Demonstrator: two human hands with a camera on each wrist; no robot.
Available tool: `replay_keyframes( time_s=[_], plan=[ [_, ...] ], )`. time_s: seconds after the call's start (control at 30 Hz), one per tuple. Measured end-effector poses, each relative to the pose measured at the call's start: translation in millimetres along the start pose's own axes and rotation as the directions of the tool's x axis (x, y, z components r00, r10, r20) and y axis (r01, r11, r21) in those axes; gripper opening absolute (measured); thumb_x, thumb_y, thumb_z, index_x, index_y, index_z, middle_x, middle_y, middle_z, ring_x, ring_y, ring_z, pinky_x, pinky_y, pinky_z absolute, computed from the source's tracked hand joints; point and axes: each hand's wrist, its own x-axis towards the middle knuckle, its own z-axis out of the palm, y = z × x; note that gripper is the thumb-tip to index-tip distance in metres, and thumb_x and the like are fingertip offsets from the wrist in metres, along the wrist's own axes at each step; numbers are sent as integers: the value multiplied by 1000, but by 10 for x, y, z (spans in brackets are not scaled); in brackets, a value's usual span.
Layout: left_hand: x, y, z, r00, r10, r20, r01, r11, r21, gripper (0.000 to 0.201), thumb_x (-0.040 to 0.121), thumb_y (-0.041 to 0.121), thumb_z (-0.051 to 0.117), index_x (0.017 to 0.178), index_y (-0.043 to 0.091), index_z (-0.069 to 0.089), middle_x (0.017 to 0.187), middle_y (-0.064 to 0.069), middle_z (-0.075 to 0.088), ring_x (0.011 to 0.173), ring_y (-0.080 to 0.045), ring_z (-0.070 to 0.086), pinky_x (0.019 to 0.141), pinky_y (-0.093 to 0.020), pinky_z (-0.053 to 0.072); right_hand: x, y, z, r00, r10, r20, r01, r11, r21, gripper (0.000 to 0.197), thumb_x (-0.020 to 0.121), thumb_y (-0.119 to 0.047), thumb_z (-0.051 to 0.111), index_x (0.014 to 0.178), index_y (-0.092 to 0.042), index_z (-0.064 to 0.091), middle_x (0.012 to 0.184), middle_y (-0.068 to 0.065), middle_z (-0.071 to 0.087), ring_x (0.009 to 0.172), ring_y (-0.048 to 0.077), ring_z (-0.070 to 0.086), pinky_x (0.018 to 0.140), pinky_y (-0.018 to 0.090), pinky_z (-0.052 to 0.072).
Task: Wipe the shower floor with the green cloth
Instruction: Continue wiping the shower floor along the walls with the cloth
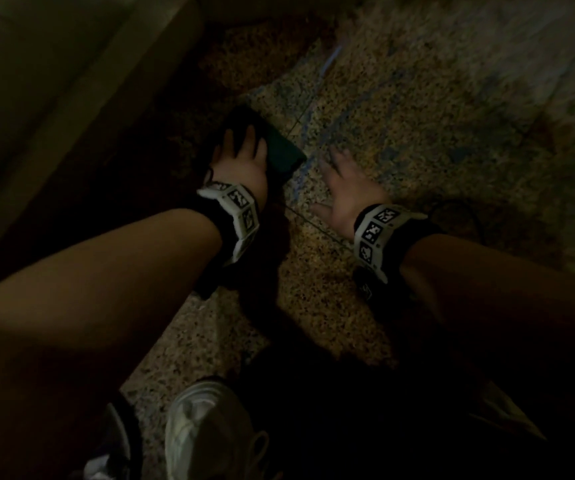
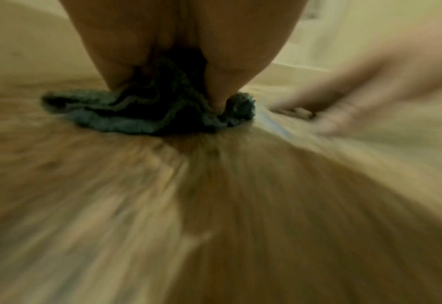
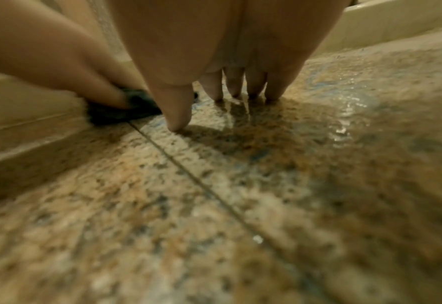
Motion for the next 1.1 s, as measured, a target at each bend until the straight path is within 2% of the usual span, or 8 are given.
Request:
replay_keyframes(
  time_s=[0.17,0.47,0.57,0.67,0.77,0.83,0.97,1.1],
  plan=[
    [-340,-9,280,993,99,60,-106,988,113,66,100,21,31,150,19,-12,155,-2,-24,143,-32,-15,119,-42,4,-15,-15,-6,1000,9,-11,-9,1000,-10,76,95,-48,45,152,-18,5,159,3,-10,146,19,-8,119,37,10],
    [-126,231,0,998,57,39,-62,992,114,68,99,29,34,151,19,-8,157,-2,-19,144,-33,-9,118,-43,9,-90,-17,-136,997,22,80,-18,999,-47,74,98,-45,42,152,-18,0,159,1,-13,146,18,-7,117,31,7],
    [-99,316,-83,998,38,59,-41,997,67,65,99,18,32,151,19,-7,157,-3,-18,144,-34,-10,118,-45,8,-177,75,-93,996,46,78,-42,998,-48,77,98,-44,42,152,-18,-6,159,1,-14,146,20,-8,117,31,5],
    [-178,218,15,989,124,85,-127,991,41,70,96,11,37,152,22,-4,157,0,-19,144,-31,-13,119,-43,6,-265,221,16,997,61,54,-58,997,-46,83,96,-46,45,151,-16,-9,159,5,-11,146,24,-8,118,35,4],
    [-368,172,276,954,273,120,-284,955,85,73,95,19,43,151,23,-4,156,1,-21,143,-30,-17,117,-40,-2,-352,332,87,997,36,73,-31,997,-77,83,94,-47,47,152,-16,-5,159,6,-10,146,25,-7,119,36,6],
    [-422,169,376,938,323,129,-337,936,104,73,96,23,43,151,23,-5,156,2,-22,143,-29,-19,116,-38,-5,-375,356,88,996,23,84,-17,997,-80,81,95,-48,45,152,-17,-4,159,5,-12,146,24,-9,119,35,6],
    [-360,151,319,935,336,110,-349,928,130,67,98,21,38,151,26,-4,156,4,-22,144,-26,-18,117,-36,-2,-353,340,84,995,41,91,-34,996,-77,82,95,-46,47,152,-18,-4,159,3,-11,146,24,-9,119,37,8],
    [-230,294,115,944,311,111,-324,938,121,71,97,17,40,151,26,-4,156,5,-21,144,-26,-18,119,-38,0,-349,341,92,997,42,64,-39,998,-50,83,94,-44,51,152,-18,-1,159,3,-8,146,24,-7,119,37,10]
  ],
)
